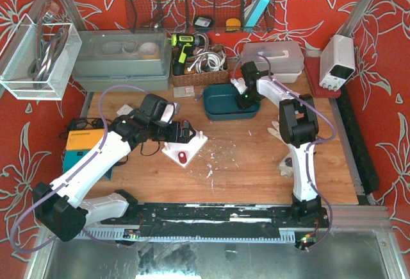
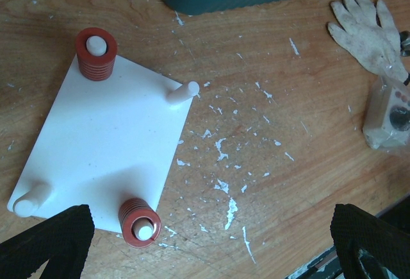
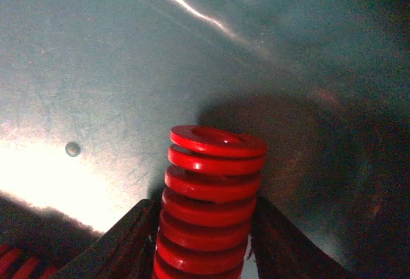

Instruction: Install the large spring

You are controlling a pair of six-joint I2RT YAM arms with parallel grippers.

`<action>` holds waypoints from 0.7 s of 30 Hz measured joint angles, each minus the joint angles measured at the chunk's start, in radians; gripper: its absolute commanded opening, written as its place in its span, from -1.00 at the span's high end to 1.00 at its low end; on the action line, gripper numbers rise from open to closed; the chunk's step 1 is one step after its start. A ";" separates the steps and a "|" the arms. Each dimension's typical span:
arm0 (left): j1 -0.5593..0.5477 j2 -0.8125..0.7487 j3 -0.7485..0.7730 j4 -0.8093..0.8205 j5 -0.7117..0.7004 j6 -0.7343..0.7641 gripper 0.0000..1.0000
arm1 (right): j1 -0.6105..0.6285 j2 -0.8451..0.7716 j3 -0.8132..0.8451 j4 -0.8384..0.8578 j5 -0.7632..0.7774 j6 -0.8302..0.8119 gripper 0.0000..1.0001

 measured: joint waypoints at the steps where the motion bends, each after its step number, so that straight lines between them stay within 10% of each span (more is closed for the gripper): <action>1: 0.000 0.000 0.000 0.000 0.000 0.000 -1.00 | 0.000 0.000 0.000 0.002 -0.002 0.001 0.25; 12: 0.000 0.000 0.000 0.000 -0.029 -0.017 -1.00 | 0.001 0.000 0.015 0.002 -0.008 0.003 0.99; 21: 0.000 -0.058 -0.004 0.000 -0.102 -0.076 -1.00 | 0.031 -0.180 0.035 -0.038 -0.005 0.051 1.00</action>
